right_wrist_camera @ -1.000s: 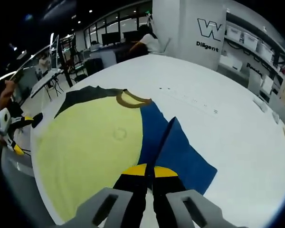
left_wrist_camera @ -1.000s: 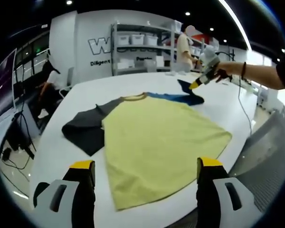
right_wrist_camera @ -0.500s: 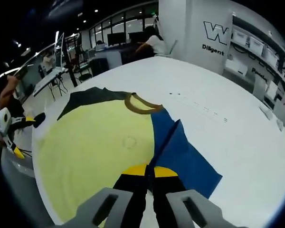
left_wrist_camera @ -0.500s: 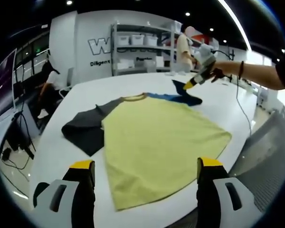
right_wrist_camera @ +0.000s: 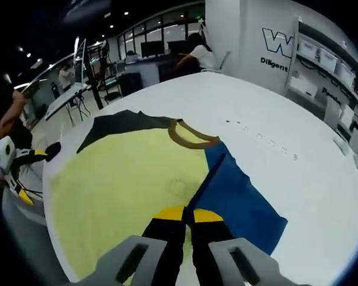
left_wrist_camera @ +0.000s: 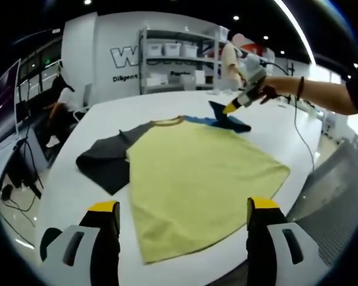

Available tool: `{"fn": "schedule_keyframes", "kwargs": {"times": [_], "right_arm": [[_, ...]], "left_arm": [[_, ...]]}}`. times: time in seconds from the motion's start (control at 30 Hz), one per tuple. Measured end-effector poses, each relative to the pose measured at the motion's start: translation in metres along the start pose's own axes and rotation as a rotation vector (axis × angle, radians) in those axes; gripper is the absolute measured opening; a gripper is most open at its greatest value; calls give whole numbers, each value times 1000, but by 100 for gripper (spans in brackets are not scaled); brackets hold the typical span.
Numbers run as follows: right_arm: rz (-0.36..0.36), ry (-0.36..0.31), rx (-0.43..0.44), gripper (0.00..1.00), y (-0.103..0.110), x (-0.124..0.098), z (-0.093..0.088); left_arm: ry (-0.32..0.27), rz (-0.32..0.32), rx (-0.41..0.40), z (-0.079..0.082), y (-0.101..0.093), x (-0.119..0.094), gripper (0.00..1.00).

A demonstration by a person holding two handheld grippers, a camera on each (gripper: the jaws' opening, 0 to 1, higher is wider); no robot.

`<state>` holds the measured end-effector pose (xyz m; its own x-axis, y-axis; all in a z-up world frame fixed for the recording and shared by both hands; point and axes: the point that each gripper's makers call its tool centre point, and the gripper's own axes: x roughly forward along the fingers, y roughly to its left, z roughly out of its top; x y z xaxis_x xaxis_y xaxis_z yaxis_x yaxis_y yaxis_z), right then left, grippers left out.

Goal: Fold the garment on the visible template until the final outline fits inside the template.

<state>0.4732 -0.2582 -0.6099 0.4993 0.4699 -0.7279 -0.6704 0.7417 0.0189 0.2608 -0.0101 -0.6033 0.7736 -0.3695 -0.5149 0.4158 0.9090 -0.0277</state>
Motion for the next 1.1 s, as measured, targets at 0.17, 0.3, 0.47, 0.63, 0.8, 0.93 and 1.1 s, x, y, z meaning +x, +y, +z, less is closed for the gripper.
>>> {"fn": "schedule_keyframes", "kwargs": {"times": [0.17,0.3,0.47,0.63,0.8,0.93,1.1], "right_arm": [[9,3,-8,0,5,3,3],[13,9,-19,0,11,6,5],[20,8,-24,0,17,11,8],[20,18,-49,0,24,16,12],[27,11,-61,0,32,20,20],[34,8,-68,0,40,24,26],[52,-5,-77,0,50,29,37]], "left_arm": [[-1,1,-1,0,0,0,84],[3,2,-1,-1,1,0,84],[4,-3,0,-1,0,0,83],[-2,0,-4,0,1,0,84],[-3,2,0,0,1,-1,84],[-3,-2,-1,0,0,0,84],[-2,-5,2,0,-1,0,84]]}}
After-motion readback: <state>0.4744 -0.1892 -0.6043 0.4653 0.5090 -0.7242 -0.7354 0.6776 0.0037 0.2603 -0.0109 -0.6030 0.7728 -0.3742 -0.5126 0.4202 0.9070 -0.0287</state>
